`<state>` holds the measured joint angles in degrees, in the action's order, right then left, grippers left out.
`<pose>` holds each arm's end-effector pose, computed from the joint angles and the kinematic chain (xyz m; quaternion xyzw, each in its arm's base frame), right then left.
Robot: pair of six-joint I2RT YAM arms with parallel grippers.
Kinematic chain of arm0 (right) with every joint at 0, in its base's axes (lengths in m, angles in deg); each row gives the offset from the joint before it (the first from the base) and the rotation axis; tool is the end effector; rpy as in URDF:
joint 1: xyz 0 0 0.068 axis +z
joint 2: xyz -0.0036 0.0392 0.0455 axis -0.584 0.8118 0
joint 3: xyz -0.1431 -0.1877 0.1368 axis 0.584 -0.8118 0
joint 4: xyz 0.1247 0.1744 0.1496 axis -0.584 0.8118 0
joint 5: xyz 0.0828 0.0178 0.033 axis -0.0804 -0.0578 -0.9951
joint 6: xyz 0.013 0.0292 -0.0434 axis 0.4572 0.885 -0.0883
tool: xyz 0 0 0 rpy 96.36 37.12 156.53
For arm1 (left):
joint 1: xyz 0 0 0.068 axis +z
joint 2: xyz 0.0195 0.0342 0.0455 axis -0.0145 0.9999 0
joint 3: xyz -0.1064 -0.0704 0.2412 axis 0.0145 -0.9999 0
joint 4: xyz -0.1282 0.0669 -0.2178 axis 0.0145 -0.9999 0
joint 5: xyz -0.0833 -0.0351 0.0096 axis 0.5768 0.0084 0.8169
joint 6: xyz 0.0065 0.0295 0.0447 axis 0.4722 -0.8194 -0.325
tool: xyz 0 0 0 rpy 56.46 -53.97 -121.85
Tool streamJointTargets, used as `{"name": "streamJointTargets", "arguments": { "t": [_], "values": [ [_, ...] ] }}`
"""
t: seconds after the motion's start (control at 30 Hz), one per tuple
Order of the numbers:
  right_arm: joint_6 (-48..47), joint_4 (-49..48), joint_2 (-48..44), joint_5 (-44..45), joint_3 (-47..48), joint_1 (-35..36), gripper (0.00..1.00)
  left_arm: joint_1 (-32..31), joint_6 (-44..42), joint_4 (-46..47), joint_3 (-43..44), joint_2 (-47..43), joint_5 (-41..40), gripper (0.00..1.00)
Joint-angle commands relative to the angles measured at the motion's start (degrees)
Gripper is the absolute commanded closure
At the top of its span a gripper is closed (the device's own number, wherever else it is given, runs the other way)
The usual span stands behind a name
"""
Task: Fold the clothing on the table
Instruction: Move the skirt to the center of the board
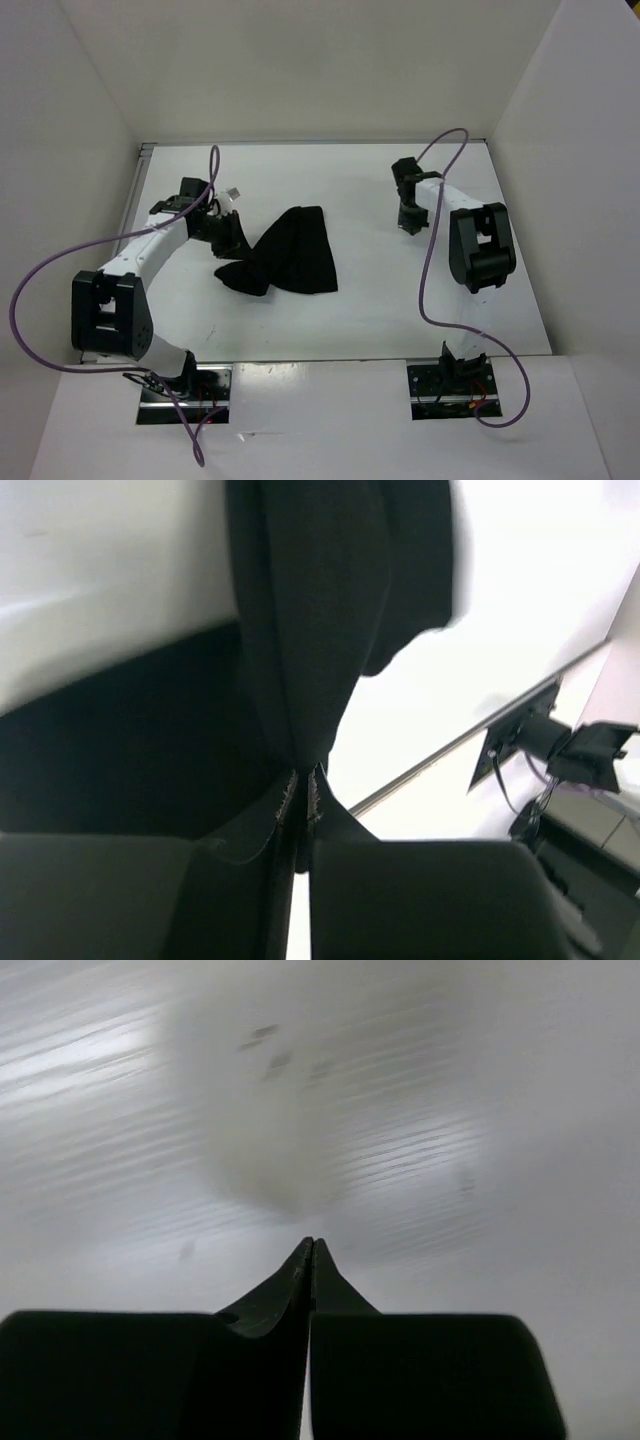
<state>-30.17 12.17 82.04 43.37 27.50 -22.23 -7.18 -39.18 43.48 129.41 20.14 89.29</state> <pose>0.3880 0.0827 0.1744 0.0771 0.9752 -0.0925 0.1859 0.2936 -0.0526 0.2368 -0.0610 0.9304 -0.3282 0.1512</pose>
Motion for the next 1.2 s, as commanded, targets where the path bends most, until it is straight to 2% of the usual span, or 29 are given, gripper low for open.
{"name": "streamJointTargets", "arguments": {
  "t": [0.0, 0.07, 0.2, 0.3, 0.33, 0.4, 0.43, 0.6, 0.8, 0.93, 1.07, 1.13, 1.17],
  "values": [
    [0.2, 2.9, 0.8, 11.5, 1.8, -4.2, 1.00, 2.2, -2.7, -4.7, 3.2, -3.2, -0.3, 0.89],
    [0.2, 2.9, 0.8, 12.7, 1.8, -4.2, 1.00, 2.7, -2.7, -4.7, 3.2, -3.2, -0.3, 0.86],
    [0.8, 2.9, 0.8, 13.5, 1.8, -4.7, 1.00, 4.3, -3.2, -5.2, 1.9, -3.2, -0.3, 0.86],
    [-0.9, 2.3, -1.7, 4.4, 1.8, -3.9, 1.00, 4.3, -2.7, -2.8, 0.2, -2.7, 1.1, 0.84],
    [-1.7, 1.6, -2.4, 2.1, 1.8, -3.2, 0.87, 4.3, -1.9, -2.2, -0.3, -1.8, 1.1, 0.83],
    [-2.4, 1.6, -3.8, -4.5, 1.8, -0.2, 0.76, 4.3, -0.9, 0.0, -1.1, -0.7, 1.1, 0.76],
    [-2.4, 1.6, -5.0, -6.7, 1.8, 1.0, 0.66, 4.3, -0.3, 0.5, -1.1, 0.3, 0.5, 0.74],
    [0.3, -1.4, -7.3, -23.6, 0.7, 8.9, 0.50, 4.3, 1.7, 2.9, 0.4, 3.2, 1.6, 0.74],
    [5.7, -5.1, -4.3, -36.0, -1.2, 12.4, 0.35, 4.3, 1.7, 3.4, 0.9, 4.3, 2.1, 0.74],
    [5.7, -6.5, -1.8, -42.2, -1.3, 15.4, 0.32, 4.3, 2.2, 3.9, 0.4, 5.4, 2.6, 0.74],
    [4.5, -5.7, 2.7, -44.5, -0.5, 18.7, 0.32, 4.3, 1.7, 3.9, -0.2, 7.0, 2.6, 0.74],
    [3.7, -5.7, 4.3, -46.3, -0.5, 19.8, 0.40, 4.3, 1.7, 3.9, -0.2, 7.0, 2.6, 0.74],
    [3.0, -5.1, 5.0, -47.0, 0.1, 20.3, 0.48, 4.3, 1.7, 3.9, -0.2, 7.6, 2.6, 0.74]
  ]
}}
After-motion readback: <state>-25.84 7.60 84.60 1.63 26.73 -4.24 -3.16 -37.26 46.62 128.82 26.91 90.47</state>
